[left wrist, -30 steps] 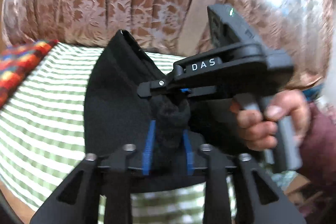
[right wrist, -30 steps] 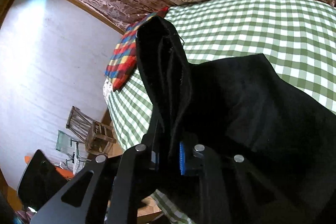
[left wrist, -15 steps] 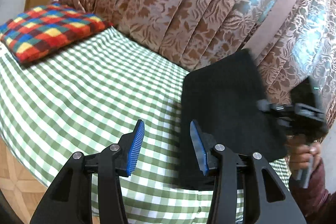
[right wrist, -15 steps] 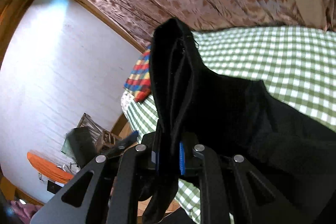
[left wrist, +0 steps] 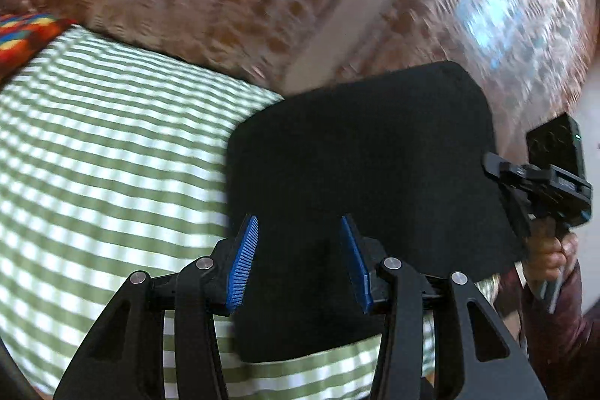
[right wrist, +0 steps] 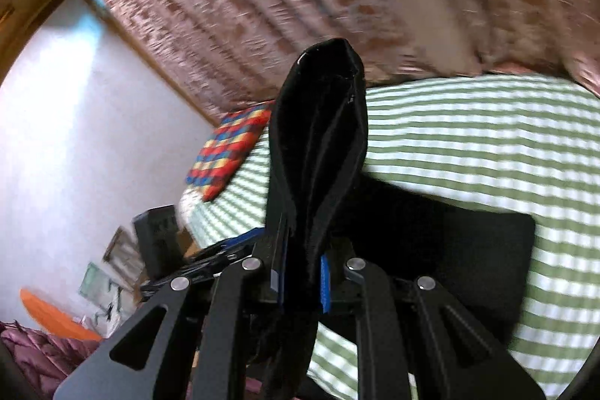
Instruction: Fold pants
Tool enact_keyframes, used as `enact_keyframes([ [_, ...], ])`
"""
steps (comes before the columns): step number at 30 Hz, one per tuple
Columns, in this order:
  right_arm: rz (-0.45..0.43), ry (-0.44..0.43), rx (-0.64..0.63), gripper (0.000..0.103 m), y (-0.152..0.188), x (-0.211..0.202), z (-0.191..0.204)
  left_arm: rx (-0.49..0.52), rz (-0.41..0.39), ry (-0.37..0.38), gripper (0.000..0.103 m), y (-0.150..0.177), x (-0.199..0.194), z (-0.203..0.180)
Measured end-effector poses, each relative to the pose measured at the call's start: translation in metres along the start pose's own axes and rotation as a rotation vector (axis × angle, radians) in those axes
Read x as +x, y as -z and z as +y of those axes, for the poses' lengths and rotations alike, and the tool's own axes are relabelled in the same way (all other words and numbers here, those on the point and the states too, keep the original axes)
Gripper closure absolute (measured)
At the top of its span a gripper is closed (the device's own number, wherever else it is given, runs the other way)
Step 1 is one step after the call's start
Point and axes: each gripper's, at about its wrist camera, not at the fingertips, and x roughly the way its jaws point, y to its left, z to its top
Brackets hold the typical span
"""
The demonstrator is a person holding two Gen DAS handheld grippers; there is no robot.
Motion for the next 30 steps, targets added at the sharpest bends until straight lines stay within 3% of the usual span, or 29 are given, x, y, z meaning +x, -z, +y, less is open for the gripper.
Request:
enact_keyframes([
  [7,0.004,0.146,0.143,0.091,0.038,-0.015,-0.095,0.082,0.183,0.087,0.059,0.026,0.048,-0.036],
  [12,0.01,0.166,0.256,0.088,0.067,-0.013,-0.14,0.117,0.219,0.095,0.059,0.04,0.058,-0.048],
  [13,-0.015,0.152,0.276,0.086,0.07,-0.02,-0.142,0.11,0.221,0.102,0.059,0.04,0.058,-0.047],
  [15,-0.067,0.159,0.298,0.067,0.074,-0.037,-0.142,0.102,0.22,0.105,0.059,0.041,0.057,-0.045],
  [16,-0.088,0.158,0.301,0.065,0.075,-0.045,-0.141,0.105,0.219,0.106,0.059,0.039,0.056,-0.045],
  [19,-0.124,0.112,0.304,0.065,0.082,-0.072,-0.122,0.111,0.209,0.118,0.059,0.04,0.05,-0.046],
  [23,-0.088,0.027,0.314,0.065,0.1,-0.081,-0.087,0.073,0.17,0.152,0.059,0.033,0.04,-0.041],
  [27,-0.023,0.049,0.401,0.065,0.118,-0.06,-0.082,0.069,0.135,0.135,0.059,0.027,0.036,-0.039],
  [30,-0.037,0.064,0.508,0.064,0.126,-0.049,-0.097,0.046,0.116,0.14,0.059,0.023,0.033,-0.034],
])
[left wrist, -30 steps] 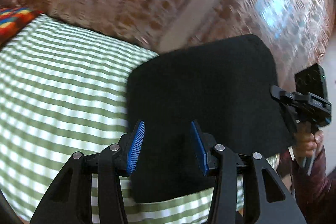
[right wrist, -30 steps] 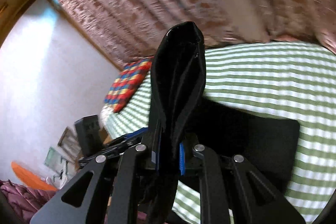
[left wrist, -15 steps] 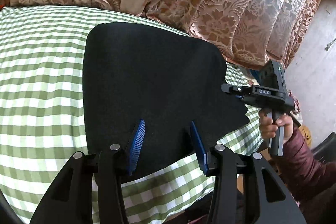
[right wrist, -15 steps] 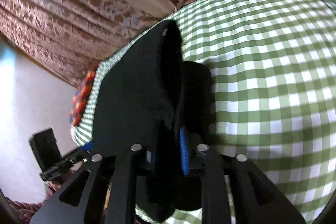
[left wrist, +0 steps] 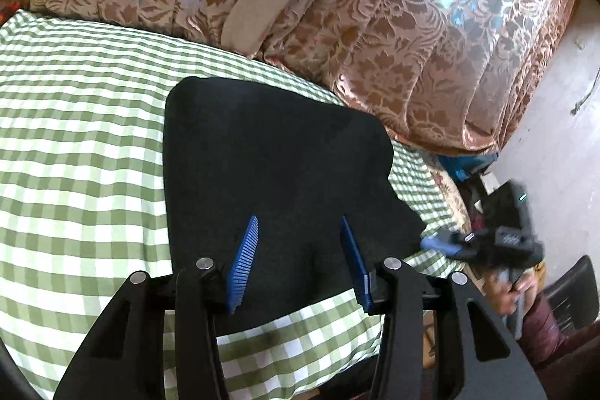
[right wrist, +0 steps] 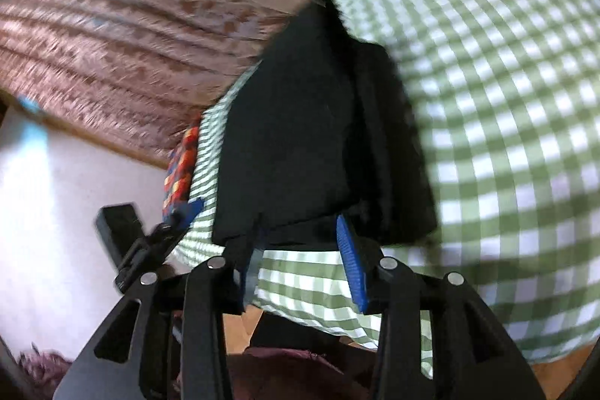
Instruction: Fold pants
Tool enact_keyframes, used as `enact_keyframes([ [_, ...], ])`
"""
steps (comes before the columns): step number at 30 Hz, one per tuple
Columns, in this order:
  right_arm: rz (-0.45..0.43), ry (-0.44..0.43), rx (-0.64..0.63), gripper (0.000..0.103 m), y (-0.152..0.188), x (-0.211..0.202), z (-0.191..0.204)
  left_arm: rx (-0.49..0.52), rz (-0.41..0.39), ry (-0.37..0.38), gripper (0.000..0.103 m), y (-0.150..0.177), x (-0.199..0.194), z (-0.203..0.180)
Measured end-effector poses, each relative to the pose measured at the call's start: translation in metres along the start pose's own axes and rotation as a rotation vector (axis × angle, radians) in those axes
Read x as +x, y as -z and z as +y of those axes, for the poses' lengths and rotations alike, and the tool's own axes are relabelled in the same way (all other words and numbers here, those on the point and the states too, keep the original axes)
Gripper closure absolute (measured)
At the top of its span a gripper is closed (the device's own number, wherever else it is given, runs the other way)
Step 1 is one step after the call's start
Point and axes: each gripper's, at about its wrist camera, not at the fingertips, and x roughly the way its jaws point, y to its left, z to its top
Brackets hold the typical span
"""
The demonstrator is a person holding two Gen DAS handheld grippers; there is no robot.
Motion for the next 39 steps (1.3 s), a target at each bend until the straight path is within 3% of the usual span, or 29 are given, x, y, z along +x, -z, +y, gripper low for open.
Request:
enact_keyframes([
  [4,-0.068,-0.023,0.073,0.067,-0.008,0.003,-0.009,0.004,-0.011,-0.009,0.059,-0.002,-0.004,0.001],
  [6,-0.082,-0.001,0.061,0.077,-0.011,0.003,-0.006,0.014,-0.003,-0.014,0.059,0.0,-0.003,0.0],
  [7,-0.086,0.014,0.045,0.093,-0.011,0.002,-0.003,0.018,-0.001,-0.014,0.059,0.001,-0.003,0.0],
  [8,-0.087,0.017,0.026,0.096,-0.01,0.001,0.001,0.021,0.002,-0.015,0.059,0.002,-0.003,0.0],
  [11,-0.09,0.012,-0.068,0.096,-0.004,-0.01,0.02,0.026,-0.001,-0.004,0.059,0.004,-0.006,-0.002],
  [14,-0.078,0.067,-0.124,0.097,0.004,-0.015,0.023,0.047,0.0,0.017,0.059,0.005,-0.01,-0.007],
  [17,-0.074,0.164,-0.12,0.097,0.005,-0.005,0.006,0.055,0.047,-0.022,0.059,0.011,0.002,-0.004],
  [19,-0.066,0.165,-0.095,0.097,0.005,0.003,-0.007,0.041,0.101,-0.042,0.059,0.019,0.016,0.0],
  [22,-0.066,0.185,-0.137,0.096,0.007,0.004,-0.004,0.057,0.092,-0.07,0.059,0.023,0.019,-0.002],
  [24,-0.047,0.187,-0.165,0.092,0.006,0.0,0.0,0.054,0.078,-0.074,0.059,0.02,0.016,-0.003],
  [26,-0.051,0.208,-0.203,0.069,0.003,-0.007,0.009,0.065,0.057,-0.094,0.059,0.015,0.013,-0.007],
  [28,-0.111,0.275,-0.255,0.046,-0.001,-0.02,0.022,0.091,0.031,-0.149,0.059,0.011,0.011,-0.011],
  [33,-0.174,0.268,-0.357,0.046,-0.022,-0.015,0.06,0.168,-0.014,-0.303,0.059,0.004,0.011,-0.025],
  [39,-0.217,0.308,-0.389,0.037,-0.062,0.035,0.088,0.241,-0.003,-0.386,0.059,0.005,0.023,-0.037],
])
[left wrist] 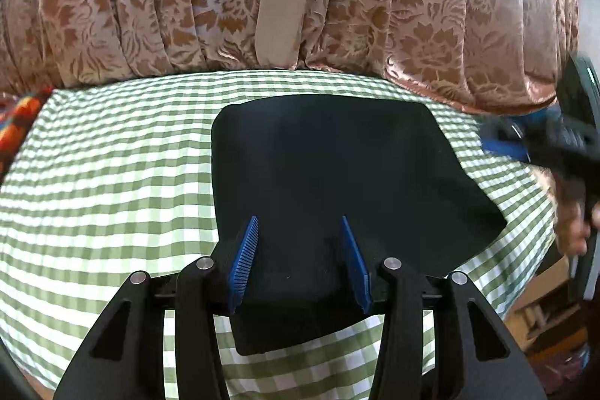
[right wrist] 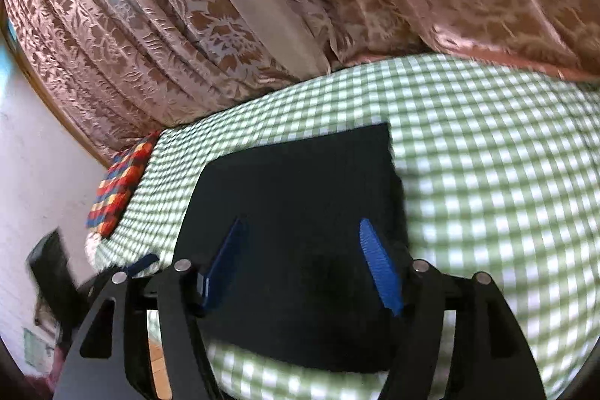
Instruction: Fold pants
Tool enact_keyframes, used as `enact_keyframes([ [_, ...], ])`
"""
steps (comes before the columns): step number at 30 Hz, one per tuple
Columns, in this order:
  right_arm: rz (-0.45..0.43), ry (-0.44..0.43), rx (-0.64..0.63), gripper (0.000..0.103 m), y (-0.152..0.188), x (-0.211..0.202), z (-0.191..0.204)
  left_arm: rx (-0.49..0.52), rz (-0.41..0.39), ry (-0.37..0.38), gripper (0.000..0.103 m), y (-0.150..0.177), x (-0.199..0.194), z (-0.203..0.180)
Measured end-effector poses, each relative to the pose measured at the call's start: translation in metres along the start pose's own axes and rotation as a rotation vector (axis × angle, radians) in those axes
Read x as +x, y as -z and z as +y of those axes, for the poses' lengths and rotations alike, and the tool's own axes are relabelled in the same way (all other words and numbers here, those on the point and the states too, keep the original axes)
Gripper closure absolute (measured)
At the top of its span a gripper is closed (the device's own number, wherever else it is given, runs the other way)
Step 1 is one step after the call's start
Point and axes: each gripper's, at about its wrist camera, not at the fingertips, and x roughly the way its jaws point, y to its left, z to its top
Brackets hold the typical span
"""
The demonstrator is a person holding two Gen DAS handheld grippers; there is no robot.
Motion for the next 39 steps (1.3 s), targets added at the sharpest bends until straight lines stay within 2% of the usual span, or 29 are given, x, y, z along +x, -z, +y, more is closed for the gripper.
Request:
enact_keyframes([
  [4,-0.013,0.043,0.012,0.037,-0.015,0.03,0.0,0.036,0.015,-0.033,0.059,0.002,0.006,-0.009],
  [11,0.065,0.137,0.06,0.037,-0.014,0.085,-0.031,0.061,0.039,-0.057,0.059,0.01,0.017,-0.017],
  [13,0.081,0.125,0.101,0.036,-0.012,0.095,-0.046,0.06,0.041,-0.055,0.059,0.012,0.019,-0.018],
  [15,0.083,0.114,0.125,0.036,-0.012,0.099,-0.054,0.063,0.044,-0.053,0.059,0.014,0.02,-0.021],
  [20,0.076,0.136,0.083,0.035,-0.01,0.107,-0.057,0.077,0.04,-0.07,0.059,0.019,0.025,-0.029],
  [24,0.062,0.117,0.08,0.033,-0.01,0.096,-0.051,0.065,0.034,-0.074,0.059,0.02,0.024,-0.028],
  [25,0.057,0.092,0.084,0.03,-0.01,0.087,-0.051,0.048,0.024,-0.054,0.058,0.017,0.019,-0.025],
  [27,0.045,0.054,0.112,0.014,-0.009,0.072,-0.054,0.017,-0.003,-0.02,0.045,0.012,0.01,-0.015],
  [28,0.03,0.019,0.134,0.01,-0.006,0.061,-0.059,-0.02,-0.032,-0.008,0.04,0.007,0.002,-0.004],
  [29,0.028,0.0,0.14,0.01,-0.004,0.054,-0.062,-0.067,-0.054,0.01,0.028,0.004,-0.004,0.009],
  [30,0.034,-0.014,0.142,0.01,-0.002,0.049,-0.066,-0.133,-0.072,0.047,0.025,-0.001,-0.009,0.028],
  [33,0.106,-0.111,0.185,0.009,0.013,0.046,-0.084,-0.227,-0.032,0.102,0.025,-0.008,-0.001,0.061],
  [35,0.135,-0.115,0.193,0.009,0.023,0.047,-0.09,-0.277,0.01,0.151,0.025,-0.009,0.016,0.081],
  [37,0.185,-0.158,0.215,0.009,0.032,0.056,-0.097,-0.33,0.069,0.219,0.025,-0.009,0.035,0.095],
  [39,0.241,-0.221,0.224,0.014,0.04,0.065,-0.099,-0.382,0.108,0.29,0.025,-0.006,0.051,0.103],
])
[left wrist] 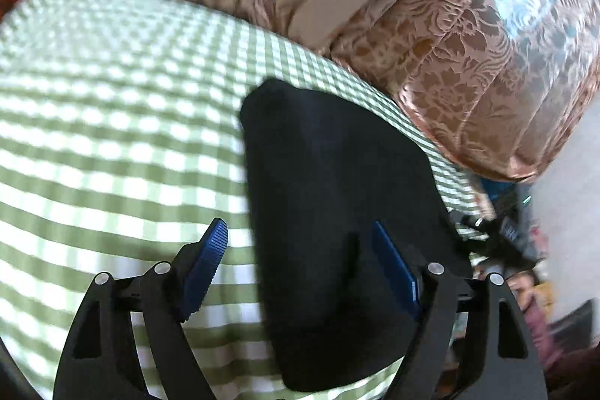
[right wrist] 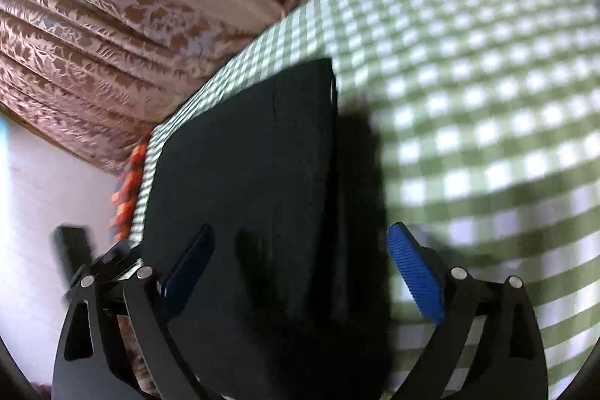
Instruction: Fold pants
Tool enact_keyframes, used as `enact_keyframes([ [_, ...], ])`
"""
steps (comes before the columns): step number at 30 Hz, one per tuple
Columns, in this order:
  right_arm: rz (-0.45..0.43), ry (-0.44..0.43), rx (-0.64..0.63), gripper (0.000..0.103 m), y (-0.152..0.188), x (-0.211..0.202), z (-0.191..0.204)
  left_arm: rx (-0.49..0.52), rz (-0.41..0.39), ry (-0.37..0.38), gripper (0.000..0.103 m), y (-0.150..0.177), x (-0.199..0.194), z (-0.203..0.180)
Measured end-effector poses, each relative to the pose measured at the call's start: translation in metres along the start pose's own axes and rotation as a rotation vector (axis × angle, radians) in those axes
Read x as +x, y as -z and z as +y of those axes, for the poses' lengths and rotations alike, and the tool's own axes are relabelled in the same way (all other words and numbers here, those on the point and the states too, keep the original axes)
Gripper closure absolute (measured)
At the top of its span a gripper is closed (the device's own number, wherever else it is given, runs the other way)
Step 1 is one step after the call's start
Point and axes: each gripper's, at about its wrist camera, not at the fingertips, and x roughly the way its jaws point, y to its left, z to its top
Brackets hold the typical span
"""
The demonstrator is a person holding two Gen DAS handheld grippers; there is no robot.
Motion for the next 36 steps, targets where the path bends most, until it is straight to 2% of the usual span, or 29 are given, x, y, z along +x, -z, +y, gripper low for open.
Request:
enact_keyframes([
  [2,0.04,0.008,-0.028,0.024,0.004,0.012,-0.001,-0.059,0.047,0.067,0.025,0.001,0.015,0.011],
  [3,0.041,-0.002,-0.031,0.026,0.005,0.014,-0.001,-0.081,0.068,0.11,0.025,0.003,0.022,0.013],
  [5,0.039,-0.025,-0.036,0.037,0.004,0.014,-0.002,-0.112,0.115,0.173,0.025,0.006,0.038,0.016],
  [6,0.038,-0.029,-0.051,0.04,0.004,0.013,0.0,-0.103,0.128,0.186,0.032,0.009,0.045,0.013],
  [8,0.035,-0.03,-0.092,0.053,0.006,0.008,0.007,-0.069,0.105,0.175,0.043,0.012,0.046,0.004],
  [12,-0.002,-0.025,-0.187,0.058,0.002,-0.009,0.033,-0.03,0.034,0.22,0.062,0.009,0.029,-0.008],
  [15,-0.029,-0.033,-0.236,0.059,-0.014,-0.011,0.051,0.031,-0.028,0.242,0.067,-0.007,0.007,-0.026],
  [21,-0.082,-0.045,-0.299,0.059,-0.074,0.008,0.077,0.118,-0.113,0.205,0.067,-0.06,-0.005,-0.037],
  [25,-0.096,-0.041,-0.311,0.059,-0.12,0.034,0.082,0.162,-0.142,0.148,0.067,-0.11,0.01,-0.033],
  [29,-0.068,-0.025,-0.301,0.057,-0.157,0.068,0.074,0.158,-0.128,0.096,0.067,-0.145,0.032,-0.014],
  [32,-0.027,0.012,-0.281,0.054,-0.167,0.096,0.059,0.134,-0.098,0.059,0.065,-0.162,0.053,0.009],
  [33,-0.008,0.034,-0.275,0.053,-0.168,0.108,0.054,0.124,-0.072,0.029,0.065,-0.164,0.066,0.019],
  [34,0.017,0.072,-0.262,0.048,-0.167,0.122,0.043,0.114,-0.053,0.008,0.065,-0.163,0.073,0.027],
  [35,0.03,0.068,-0.243,0.042,-0.166,0.13,0.034,0.1,-0.023,-0.019,0.063,-0.159,0.084,0.038],
  [36,0.028,0.031,-0.219,0.042,-0.164,0.134,0.025,0.096,-0.001,-0.058,0.058,-0.153,0.095,0.047],
])
